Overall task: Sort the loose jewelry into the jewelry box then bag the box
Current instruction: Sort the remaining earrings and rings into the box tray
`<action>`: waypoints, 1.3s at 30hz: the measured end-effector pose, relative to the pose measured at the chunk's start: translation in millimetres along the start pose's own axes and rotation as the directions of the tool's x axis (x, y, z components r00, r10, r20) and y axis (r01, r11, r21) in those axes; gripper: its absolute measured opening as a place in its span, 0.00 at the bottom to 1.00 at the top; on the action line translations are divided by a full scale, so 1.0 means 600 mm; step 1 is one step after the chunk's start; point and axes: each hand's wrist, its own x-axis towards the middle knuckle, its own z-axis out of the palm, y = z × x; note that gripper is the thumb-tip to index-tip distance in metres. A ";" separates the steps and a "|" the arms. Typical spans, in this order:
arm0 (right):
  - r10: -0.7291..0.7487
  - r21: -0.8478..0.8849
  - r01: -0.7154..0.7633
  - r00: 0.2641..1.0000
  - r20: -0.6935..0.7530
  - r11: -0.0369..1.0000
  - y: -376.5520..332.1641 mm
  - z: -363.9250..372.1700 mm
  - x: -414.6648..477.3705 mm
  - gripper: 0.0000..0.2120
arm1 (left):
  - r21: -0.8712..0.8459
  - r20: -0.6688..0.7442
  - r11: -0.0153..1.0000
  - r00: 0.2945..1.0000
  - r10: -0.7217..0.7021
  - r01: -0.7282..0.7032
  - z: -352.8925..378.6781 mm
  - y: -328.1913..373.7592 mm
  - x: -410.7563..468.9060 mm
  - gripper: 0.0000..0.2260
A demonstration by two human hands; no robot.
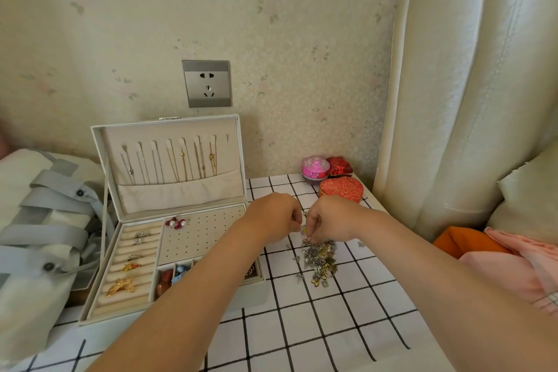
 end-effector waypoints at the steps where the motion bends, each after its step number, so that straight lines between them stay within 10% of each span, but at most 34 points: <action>1: 0.003 0.029 -0.003 1.000 -0.012 1.000 0.002 -0.001 0.000 0.04 | -0.004 0.000 1.000 1.000 0.001 -0.001 0.000 -0.001 -0.001 0.06; 15: 0.091 0.503 0.009 0.981 -0.174 0.864 -0.068 -0.025 -0.031 0.06 | -0.167 -0.124 0.986 0.992 -0.011 -0.010 -0.062 -0.023 -0.060 0.06; 39: -0.089 0.035 0.092 0.994 -0.066 0.995 -0.239 0.052 -0.059 0.05 | -0.421 -0.193 0.896 0.952 -0.238 0.139 -0.070 -0.105 -0.283 0.04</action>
